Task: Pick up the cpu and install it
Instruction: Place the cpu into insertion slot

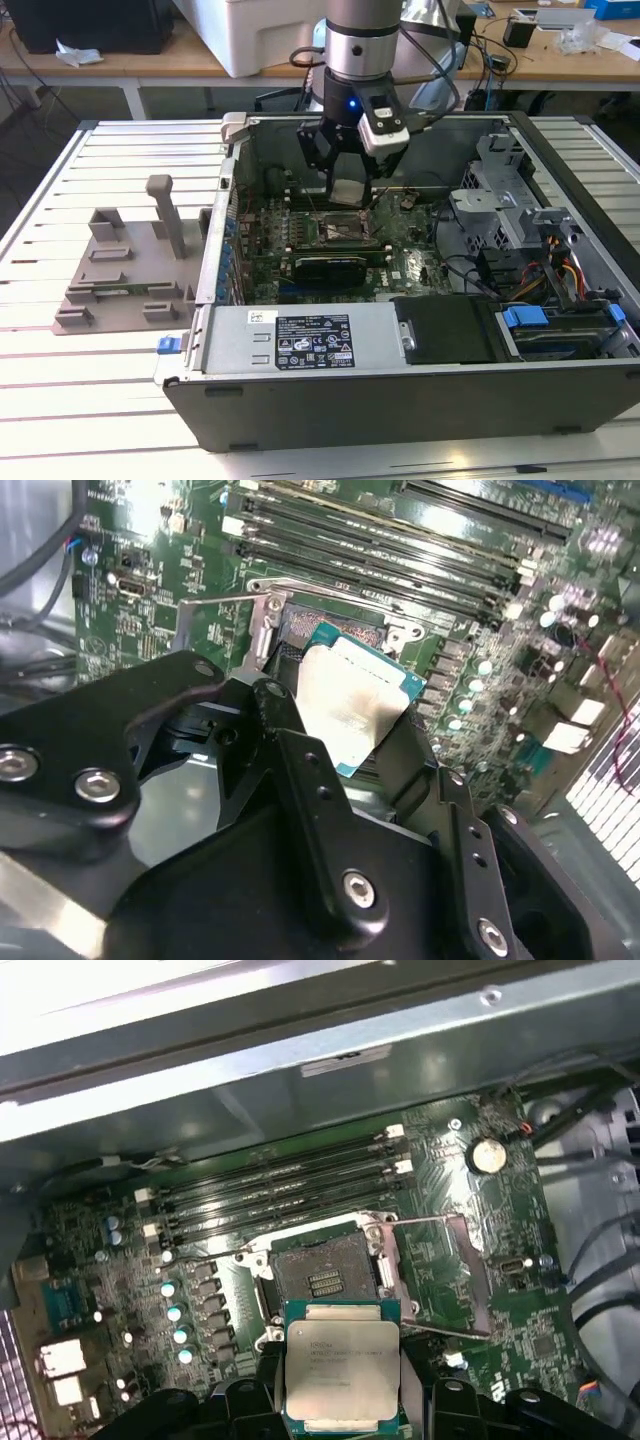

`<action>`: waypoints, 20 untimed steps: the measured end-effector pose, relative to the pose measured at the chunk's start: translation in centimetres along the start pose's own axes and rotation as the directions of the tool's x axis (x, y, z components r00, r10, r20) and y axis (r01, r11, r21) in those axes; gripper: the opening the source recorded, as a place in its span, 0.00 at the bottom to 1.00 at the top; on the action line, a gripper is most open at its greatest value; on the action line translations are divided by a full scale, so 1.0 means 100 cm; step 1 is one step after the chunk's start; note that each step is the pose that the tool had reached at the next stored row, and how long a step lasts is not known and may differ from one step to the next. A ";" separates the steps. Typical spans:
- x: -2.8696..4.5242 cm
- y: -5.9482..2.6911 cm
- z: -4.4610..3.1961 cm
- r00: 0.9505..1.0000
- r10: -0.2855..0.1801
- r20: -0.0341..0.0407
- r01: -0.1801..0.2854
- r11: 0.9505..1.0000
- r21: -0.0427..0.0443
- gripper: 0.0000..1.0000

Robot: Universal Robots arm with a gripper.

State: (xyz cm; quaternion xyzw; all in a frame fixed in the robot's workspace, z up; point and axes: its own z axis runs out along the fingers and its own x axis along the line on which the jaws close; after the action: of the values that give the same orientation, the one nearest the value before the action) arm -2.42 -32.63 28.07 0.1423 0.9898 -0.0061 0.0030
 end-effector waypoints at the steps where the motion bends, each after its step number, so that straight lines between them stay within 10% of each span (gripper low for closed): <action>1: 0.0000 0.0000 0.0000 1.000 0.018 0.000 -0.018 1.000 0.000 0.55; 11: -0.0001 0.0000 0.0002 0.986 0.166 -0.001 -0.166 0.986 0.003 0.55; 20: -0.0003 0.0001 0.0005 0.951 0.309 -0.002 -0.309 0.951 0.005 0.55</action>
State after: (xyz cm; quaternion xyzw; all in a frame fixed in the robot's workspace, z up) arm -2.39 -32.64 28.02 0.2955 0.9553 -0.0075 0.0022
